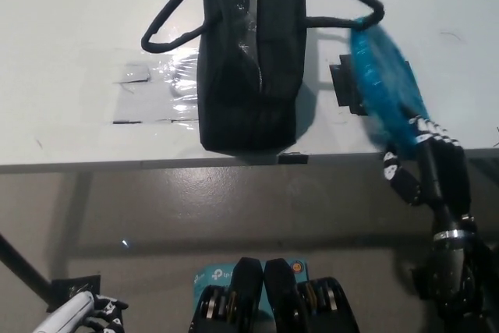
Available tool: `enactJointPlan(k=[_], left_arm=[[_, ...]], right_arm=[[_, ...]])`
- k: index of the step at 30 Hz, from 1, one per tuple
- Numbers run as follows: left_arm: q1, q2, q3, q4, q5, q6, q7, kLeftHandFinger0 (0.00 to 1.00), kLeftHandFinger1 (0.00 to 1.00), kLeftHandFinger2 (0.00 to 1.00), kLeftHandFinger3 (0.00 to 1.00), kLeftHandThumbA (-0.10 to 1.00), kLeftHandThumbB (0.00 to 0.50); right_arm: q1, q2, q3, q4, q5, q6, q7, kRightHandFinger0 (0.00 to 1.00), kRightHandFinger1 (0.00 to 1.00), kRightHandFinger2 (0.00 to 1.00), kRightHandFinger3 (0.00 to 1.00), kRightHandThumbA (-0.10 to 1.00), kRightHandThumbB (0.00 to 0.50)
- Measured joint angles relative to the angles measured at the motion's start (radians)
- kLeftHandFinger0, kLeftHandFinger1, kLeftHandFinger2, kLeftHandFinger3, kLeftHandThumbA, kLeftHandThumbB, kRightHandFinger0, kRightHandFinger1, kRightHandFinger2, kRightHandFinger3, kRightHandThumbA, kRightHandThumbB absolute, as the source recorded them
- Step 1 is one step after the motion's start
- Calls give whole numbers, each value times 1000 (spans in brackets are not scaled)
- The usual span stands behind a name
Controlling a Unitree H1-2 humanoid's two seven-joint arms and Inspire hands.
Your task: The robot uses its right hand to pick up a stack of plates kept in the middle of the desk and put it inside a bag kept next to it
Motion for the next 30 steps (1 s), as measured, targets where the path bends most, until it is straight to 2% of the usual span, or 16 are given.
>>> enactJointPlan(k=[2,4,6,8,10,13,14,15,16,19,22,23,26,30], left_arm=[[0,0,0,2,0,0,0,759,757,810,900,-100,0],[0,0,0,4,0,0,0,754,756,810,899,-100,0],[0,0,0,4,0,0,0,739,745,802,893,-100,0],[0,0,0,4,0,0,0,736,745,801,890,-100,0],[1,0,0,4,0,0,0,737,753,810,897,-100,0],[1,0,0,4,0,0,0,742,758,815,903,-100,0],[1,0,0,4,0,0,0,756,757,802,881,-100,0],[1,0,0,4,0,0,0,758,757,799,878,-100,0],[2,0,0,4,0,0,0,760,757,796,873,-100,0],[4,0,0,4,1,0,0,745,751,793,863,-100,0],[5,0,0,4,1,0,0,745,749,791,870,-100,0],[6,0,1,4,1,0,0,746,750,790,875,-100,0],[7,0,1,4,2,0,0,762,759,793,892,-100,0],[7,0,2,3,4,0,0,758,757,794,902,-100,0]], right_arm=[[0,8,-26,-13,35,13,10,0,0,215,0,-100,111],[-3,19,-62,-36,85,36,21,0,0,173,0,-100,90],[-5,28,-90,-50,122,53,31,0,0,147,0,-100,119],[-8,38,-123,-67,167,78,41,0,0,151,0,-100,121],[-13,46,-153,-80,205,99,51,0,0,150,0,-100,166],[-25,59,-203,-106,272,143,65,0,0,168,0,-100,176],[-31,63,-222,-114,296,160,70,0,0,168,0,-100,209],[-38,67,-238,-125,316,175,74,0,0,169,0,-100,210],[-48,70,-253,-134,336,192,78,0,0,174,0,-100,182],[-86,71,-291,-160,394,238,94,0,0,174,1,-100,238],[-142,71,-322,-182,459,284,108,0,0,107,0,-100,279],[-164,71,-330,-189,479,300,113,0,0,75,0,-100,257],[-225,72,-340,-216,544,344,123,0,0,42,0,-100,243],[-295,75,-341,-267,627,396,136,0,0,47,0,-100,274]])
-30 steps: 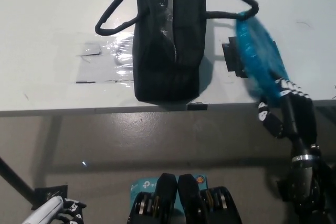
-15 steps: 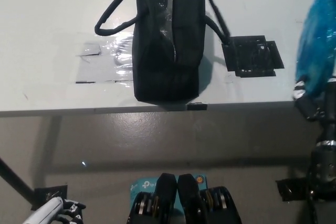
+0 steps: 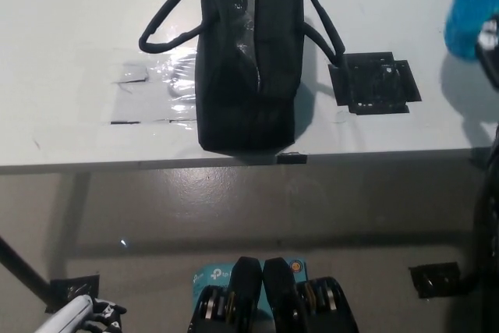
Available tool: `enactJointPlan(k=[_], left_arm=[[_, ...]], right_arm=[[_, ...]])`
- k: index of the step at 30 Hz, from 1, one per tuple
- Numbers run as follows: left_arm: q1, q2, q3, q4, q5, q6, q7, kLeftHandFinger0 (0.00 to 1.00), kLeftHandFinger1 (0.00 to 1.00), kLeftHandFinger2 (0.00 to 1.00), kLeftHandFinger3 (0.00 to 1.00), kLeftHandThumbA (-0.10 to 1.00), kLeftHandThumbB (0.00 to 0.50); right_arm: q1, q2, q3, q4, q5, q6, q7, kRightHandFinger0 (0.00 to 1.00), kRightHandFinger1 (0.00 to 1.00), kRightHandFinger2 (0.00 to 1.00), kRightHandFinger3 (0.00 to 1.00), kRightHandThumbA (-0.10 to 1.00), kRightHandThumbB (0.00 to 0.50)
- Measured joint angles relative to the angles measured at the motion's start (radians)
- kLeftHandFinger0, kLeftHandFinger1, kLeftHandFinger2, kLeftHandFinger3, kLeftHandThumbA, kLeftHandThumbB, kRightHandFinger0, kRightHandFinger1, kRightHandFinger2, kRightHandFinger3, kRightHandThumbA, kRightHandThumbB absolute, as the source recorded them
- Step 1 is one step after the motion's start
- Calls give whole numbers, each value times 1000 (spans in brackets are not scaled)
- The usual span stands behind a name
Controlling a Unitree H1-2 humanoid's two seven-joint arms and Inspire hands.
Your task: The robot uses its right hand to pick up a stack of plates kept in the middle of the desk and put it inside a bag kept next to it
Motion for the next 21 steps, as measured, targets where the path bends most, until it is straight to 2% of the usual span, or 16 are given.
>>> enactJointPlan(k=[6,7,8,11,13,15,18,21], left_arm=[[3,0,1,-1,1,1,0,720,731,772,871,-100,0],[4,0,2,-1,1,1,0,711,724,766,863,-100,0],[5,0,2,-2,1,1,0,722,737,774,866,-100,0],[10,1,3,-4,1,2,0,723,738,776,865,-100,0],[12,3,3,-7,1,2,1,724,739,778,865,-100,0],[12,7,4,-11,1,2,1,740,752,790,877,-100,0],[14,7,14,-16,5,2,1,750,762,808,879,-100,0],[14,6,15,-18,9,2,1,737,745,788,869,-100,0]], right_arm=[[-78,0,13,-79,122,59,12,0,0,30,0,-100,260],[-86,-1,19,-93,144,69,12,0,0,66,0,-100,250],[-91,0,29,-107,165,77,11,0,0,125,0,-100,216],[-97,3,73,-158,226,99,12,0,0,167,0,-100,199],[-105,7,111,-184,262,112,11,0,0,172,0,-100,198],[-119,11,152,-204,298,120,7,0,0,180,0,-100,222],[-130,30,238,-214,329,123,4,0,0,179,0,-100,207],[-123,47,324,-212,346,130,5,0,0,135,0,-100,238]])
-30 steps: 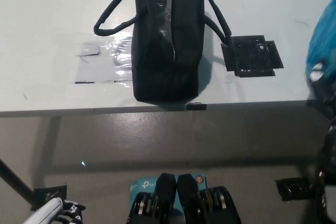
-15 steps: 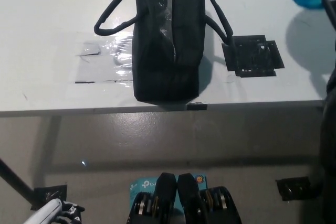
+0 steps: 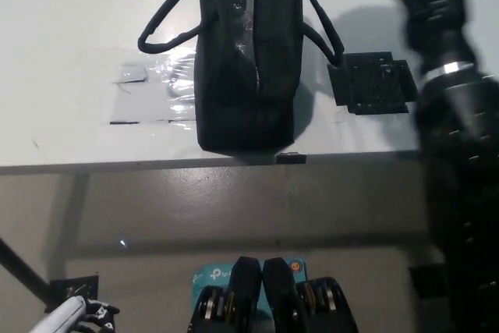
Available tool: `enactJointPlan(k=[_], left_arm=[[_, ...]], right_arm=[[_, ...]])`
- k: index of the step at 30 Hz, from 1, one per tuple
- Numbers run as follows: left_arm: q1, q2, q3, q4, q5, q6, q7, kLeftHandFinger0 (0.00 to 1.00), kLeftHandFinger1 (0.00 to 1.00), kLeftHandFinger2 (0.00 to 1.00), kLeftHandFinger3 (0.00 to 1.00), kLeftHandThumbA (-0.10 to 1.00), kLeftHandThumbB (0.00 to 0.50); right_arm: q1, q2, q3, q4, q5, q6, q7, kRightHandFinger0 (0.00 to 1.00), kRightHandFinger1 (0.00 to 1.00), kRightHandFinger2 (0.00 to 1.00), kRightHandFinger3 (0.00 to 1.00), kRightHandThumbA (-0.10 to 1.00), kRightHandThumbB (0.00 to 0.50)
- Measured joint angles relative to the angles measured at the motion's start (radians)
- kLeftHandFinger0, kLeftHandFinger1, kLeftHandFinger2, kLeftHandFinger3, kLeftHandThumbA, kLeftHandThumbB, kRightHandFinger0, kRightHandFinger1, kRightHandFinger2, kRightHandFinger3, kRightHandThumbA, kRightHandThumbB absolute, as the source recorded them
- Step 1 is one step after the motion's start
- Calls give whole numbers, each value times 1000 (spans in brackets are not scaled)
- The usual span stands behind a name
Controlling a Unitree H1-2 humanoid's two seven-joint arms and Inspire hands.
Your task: The robot uses its right hand to pick up a stack of plates kept in the middle of the desk and put it inside a bag kept next to it
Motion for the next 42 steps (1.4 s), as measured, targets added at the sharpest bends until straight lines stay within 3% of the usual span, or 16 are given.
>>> enactJointPlan(k=[1,2,3,6,8,11,15,22,23,25,29,32,39,42], left_arm=[[0,0,-2,0,1,0,0,743,751,793,875,-100,0],[0,0,-3,0,1,0,0,755,757,793,881,-100,0],[0,0,-4,0,1,0,0,759,759,793,882,-100,0],[0,-1,-4,-1,6,0,0,743,743,779,867,-100,0],[0,0,-6,-3,6,0,0,740,740,777,868,-100,0],[0,-1,-5,-3,8,0,0,755,759,799,901,-100,0],[0,-1,-5,-3,8,0,0,745,742,784,894,-100,0],[1,-1,-5,-8,9,0,0,737,743,779,867,-100,1],[2,-2,-4,-8,8,0,0,730,741,783,865,-100,0],[4,-2,-3,-8,8,0,0,726,738,781,864,-100,0],[12,-2,-5,-8,8,0,0,725,735,772,855,-100,4],[13,-2,-8,-9,8,0,0,734,747,785,878,-100,0],[13,-2,-8,-9,10,0,0,726,737,784,881,-100,0],[13,-2,-8,-10,11,0,0,727,742,793,899,-100,0]], right_arm=[[3,3,21,1,3,2,0,0,0,77,0,-100,265],[6,3,46,2,6,4,0,0,0,8,0,-100,255],[7,2,65,4,6,5,1,0,0,0,0,-100,246],[11,-3,128,19,0,8,2,0,0,0,0,-100,216],[12,-13,156,30,0,9,1,0,0,0,0,-100,222],[14,-42,195,47,-1,12,-5,0,0,0,0,-100,274],[22,-77,215,53,-16,13,-5,0,0,0,0,-100,228],[25,-108,206,60,-61,13,-5,0,0,0,0,-100,243],[25,-107,202,60,-66,13,-4,0,0,0,0,-100,270],[25,-105,190,62,-71,13,-4,0,0,0,0,-100,271],[25,-100,166,64,-87,13,-2,0,0,0,0,-100,211],[32,-88,166,63,-106,13,-2,0,0,0,0,-100,224],[84,-26,167,80,-136,13,5,0,0,0,0,-100,195],[101,-14,171,90,-153,13,12,0,0,0,0,-100,227]])
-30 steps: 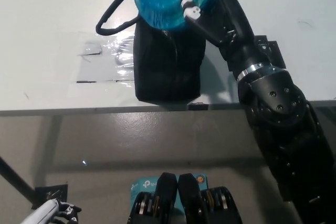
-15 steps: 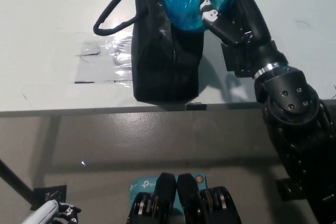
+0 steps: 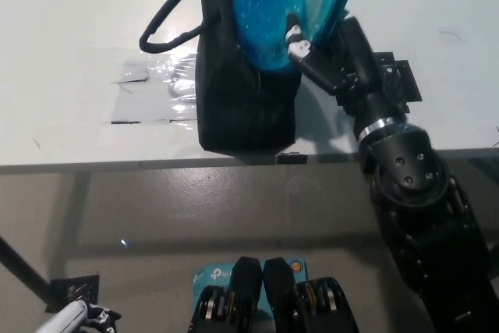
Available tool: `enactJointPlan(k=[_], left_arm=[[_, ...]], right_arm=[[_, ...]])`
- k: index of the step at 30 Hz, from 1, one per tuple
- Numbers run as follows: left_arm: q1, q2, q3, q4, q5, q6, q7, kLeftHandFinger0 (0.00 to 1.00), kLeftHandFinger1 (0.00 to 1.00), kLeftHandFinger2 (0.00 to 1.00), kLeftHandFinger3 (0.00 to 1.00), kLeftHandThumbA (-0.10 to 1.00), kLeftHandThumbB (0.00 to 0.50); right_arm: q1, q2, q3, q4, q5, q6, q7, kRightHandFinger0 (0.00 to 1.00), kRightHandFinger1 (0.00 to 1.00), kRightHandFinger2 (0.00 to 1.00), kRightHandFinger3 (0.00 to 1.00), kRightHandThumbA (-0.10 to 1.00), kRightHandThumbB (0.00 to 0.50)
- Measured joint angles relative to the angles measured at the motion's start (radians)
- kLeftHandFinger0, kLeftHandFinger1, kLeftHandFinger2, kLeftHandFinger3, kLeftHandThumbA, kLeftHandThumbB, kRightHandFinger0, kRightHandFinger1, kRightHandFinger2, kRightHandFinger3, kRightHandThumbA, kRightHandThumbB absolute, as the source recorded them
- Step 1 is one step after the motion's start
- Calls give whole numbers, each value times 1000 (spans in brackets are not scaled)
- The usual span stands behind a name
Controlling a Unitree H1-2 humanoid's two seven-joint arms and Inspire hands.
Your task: The robot uses its right hand to pick up a stack of plates kept in the middle of the desk and put it inside a bag kept next to it
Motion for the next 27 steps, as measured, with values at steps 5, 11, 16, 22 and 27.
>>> enactJointPlan(k=[5,11,16,22,27], left_arm=[[0,0,-2,-1,0,0,0,751,755,786,885,-100,0],[0,0,-2,-7,3,0,0,718,738,777,887,-100,0],[0,-1,-6,-8,8,0,0,722,750,794,903,-100,0],[-2,-1,-12,-7,15,0,-1,705,737,786,893,-100,0],[-2,-1,-15,-7,15,0,0,709,739,786,902,-100,0]], right_arm=[[10,1,0,26,-29,0,11,0,0,0,0,-100,270],[17,-23,25,112,-101,-22,29,0,0,5,0,-100,320],[14,-78,60,162,-167,-76,48,0,0,0,0,-100,370],[-39,-101,74,241,-226,-100,71,0,0,8,0,-100,338],[-63,-75,85,277,-260,-100,87,0,0,157,4,-100,328]])
